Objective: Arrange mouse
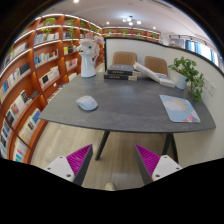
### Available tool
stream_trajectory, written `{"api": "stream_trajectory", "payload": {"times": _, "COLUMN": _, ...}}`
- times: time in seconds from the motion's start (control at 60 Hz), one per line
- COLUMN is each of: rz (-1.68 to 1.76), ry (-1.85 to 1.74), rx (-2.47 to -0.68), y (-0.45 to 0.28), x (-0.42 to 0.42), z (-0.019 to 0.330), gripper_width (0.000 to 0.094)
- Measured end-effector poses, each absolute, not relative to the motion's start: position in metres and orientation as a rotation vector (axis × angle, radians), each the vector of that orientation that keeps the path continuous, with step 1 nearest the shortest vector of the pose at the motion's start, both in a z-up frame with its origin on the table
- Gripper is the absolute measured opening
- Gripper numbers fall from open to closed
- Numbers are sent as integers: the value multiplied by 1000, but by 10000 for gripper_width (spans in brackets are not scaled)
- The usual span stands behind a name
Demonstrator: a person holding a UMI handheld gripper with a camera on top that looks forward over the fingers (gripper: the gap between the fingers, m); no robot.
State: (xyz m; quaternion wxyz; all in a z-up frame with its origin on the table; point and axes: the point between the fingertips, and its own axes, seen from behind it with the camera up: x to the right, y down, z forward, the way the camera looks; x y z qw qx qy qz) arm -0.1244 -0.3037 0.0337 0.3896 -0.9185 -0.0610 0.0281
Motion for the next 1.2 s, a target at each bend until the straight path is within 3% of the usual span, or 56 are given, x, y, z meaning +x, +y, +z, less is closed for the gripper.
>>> {"api": "stream_trajectory", "payload": {"times": 0.133, "rz": 123, "ry": -198, "rx": -2380, "y": -271, "x": -181, "z": 9, "gripper_width": 847}}
{"api": "stream_trajectory", "payload": {"times": 0.483, "rz": 142, "ry": -196, "rx": -2413, "y": -148, "x": -251, "z": -10, "gripper_width": 843}}
{"api": "stream_trajectory", "payload": {"times": 1.017, "rz": 30, "ry": -19, "rx": -2450, "y": -32, "x": -237, "z": -15, "gripper_width": 840}}
{"api": "stream_trajectory", "payload": {"times": 1.133, "rz": 28, "ry": 2, "rx": -2454, "y": -28, "x": -232, "z": -17, "gripper_width": 792}}
{"api": "stream_trajectory", "payload": {"times": 1.2, "rz": 19, "ry": 4, "rx": -2455, "y": -28, "x": -232, "z": -16, "gripper_width": 675}}
